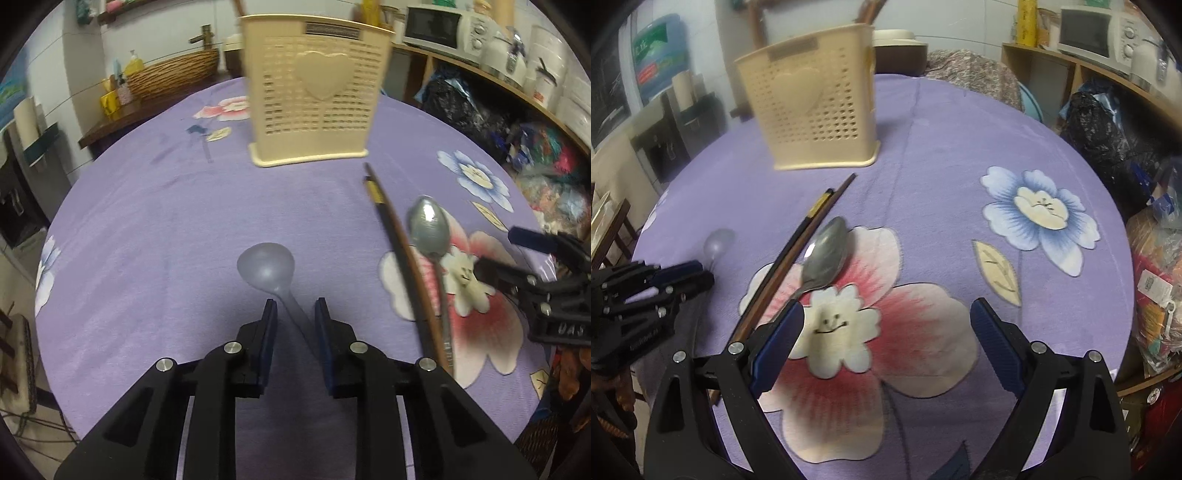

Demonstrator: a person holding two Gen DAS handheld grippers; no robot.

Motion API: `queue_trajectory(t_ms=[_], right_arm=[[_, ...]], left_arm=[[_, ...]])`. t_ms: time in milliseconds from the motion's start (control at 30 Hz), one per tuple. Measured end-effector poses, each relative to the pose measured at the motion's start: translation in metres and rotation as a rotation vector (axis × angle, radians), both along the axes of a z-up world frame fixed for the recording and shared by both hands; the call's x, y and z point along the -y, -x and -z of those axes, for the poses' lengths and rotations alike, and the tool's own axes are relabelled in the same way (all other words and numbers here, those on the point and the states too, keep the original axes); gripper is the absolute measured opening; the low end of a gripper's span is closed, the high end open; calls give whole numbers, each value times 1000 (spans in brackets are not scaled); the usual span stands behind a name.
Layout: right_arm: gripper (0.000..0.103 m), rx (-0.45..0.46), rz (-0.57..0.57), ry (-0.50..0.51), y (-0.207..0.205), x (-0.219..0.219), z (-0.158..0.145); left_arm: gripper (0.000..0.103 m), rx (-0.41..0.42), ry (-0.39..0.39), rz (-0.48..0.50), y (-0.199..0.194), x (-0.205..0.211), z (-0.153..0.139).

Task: Organize utensils
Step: 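Move both tools back down to the spoons on the tablecloth, then close right tool on the steel spoon while left tool grasps the grey plastic spoon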

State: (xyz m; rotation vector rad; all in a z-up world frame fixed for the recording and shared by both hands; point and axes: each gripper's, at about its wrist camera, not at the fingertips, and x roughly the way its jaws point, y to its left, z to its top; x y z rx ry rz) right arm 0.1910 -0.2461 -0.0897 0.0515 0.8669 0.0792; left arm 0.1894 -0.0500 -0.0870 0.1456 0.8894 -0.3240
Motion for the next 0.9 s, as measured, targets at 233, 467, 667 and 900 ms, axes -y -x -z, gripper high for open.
queue_trajectory(t_ms=[233, 467, 667, 900], right_arm=[[90, -50, -54, 68, -11, -38, 10], [89, -79, -77, 64, -14, -44, 14], [87, -116, -144, 96, -12, -42, 12], [87, -140, -83, 143, -15, 10, 9]], left_arm=[[22, 3, 27, -44, -2, -23, -1], [22, 8, 38, -57, -3, -23, -1], [22, 2, 45, -56, -5, -24, -1], [22, -8, 68, -51, -10, -27, -1]])
